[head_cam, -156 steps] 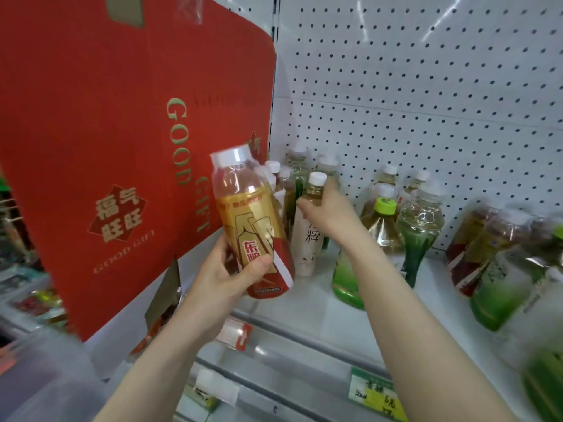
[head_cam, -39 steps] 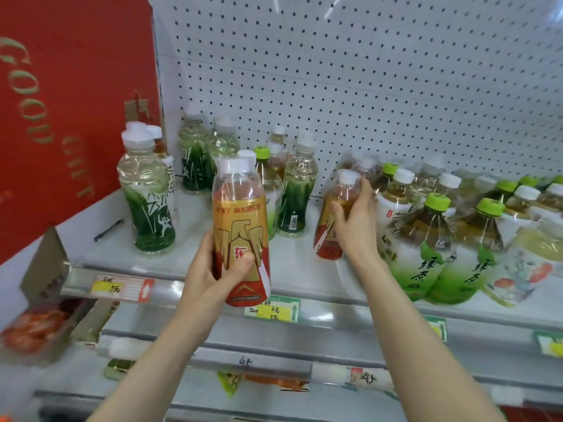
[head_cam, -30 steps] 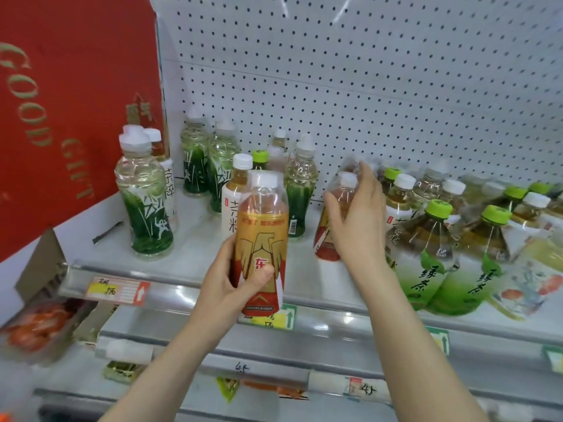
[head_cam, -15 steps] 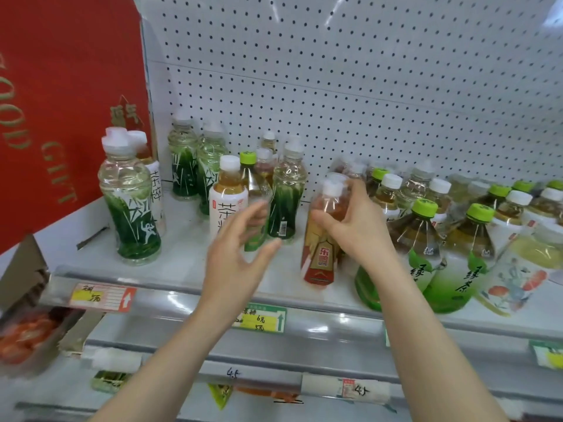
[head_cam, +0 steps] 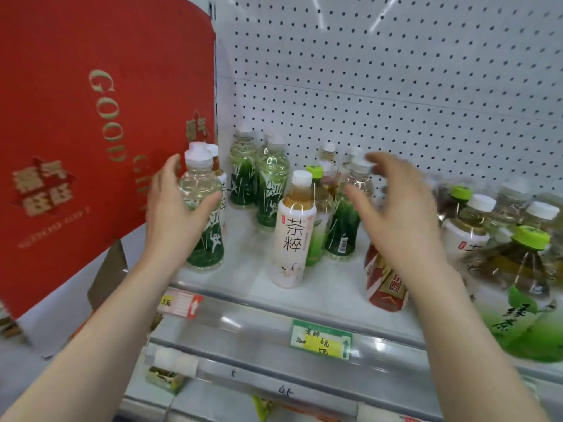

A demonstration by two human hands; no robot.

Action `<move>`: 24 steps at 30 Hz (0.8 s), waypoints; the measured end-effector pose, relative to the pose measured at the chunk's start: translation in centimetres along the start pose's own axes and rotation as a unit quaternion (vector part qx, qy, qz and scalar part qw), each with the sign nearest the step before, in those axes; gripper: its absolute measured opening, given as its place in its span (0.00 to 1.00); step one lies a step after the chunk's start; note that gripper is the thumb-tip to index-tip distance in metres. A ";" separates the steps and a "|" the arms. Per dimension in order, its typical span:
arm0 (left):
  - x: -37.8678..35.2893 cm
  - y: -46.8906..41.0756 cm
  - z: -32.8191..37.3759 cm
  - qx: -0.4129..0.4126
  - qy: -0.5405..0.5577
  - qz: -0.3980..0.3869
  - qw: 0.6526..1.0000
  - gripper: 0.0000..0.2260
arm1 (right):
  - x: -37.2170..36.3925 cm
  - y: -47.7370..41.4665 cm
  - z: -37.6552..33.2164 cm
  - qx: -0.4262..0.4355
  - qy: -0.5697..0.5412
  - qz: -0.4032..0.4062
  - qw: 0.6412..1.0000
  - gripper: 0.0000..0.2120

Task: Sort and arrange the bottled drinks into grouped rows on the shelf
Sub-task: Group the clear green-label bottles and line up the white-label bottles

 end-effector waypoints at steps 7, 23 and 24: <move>-0.5 -1.9 0.4 0.000 0.019 -0.083 0.996 0.28 | -8.3 -3.6 -6.4 0.082 0.005 -0.301 0.950 0.28; -6.5 -14.4 8.3 -0.064 0.066 -0.183 0.979 0.37 | -16.9 -17.8 -6.6 0.073 0.002 -0.394 0.916 0.24; -7.1 -15.5 7.8 -0.047 0.062 -0.191 0.978 0.36 | -18.0 -17.8 -6.8 0.082 0.007 -0.410 0.909 0.24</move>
Point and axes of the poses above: each hand's wrist, its own y-axis away from the middle knuckle, its own x-axis out of the back of the hand, z = x × y, the point moved 8 cm from there along -y, towards the middle knuckle, and after that the axes turned 11 degrees about y, right-handed, at the moved point
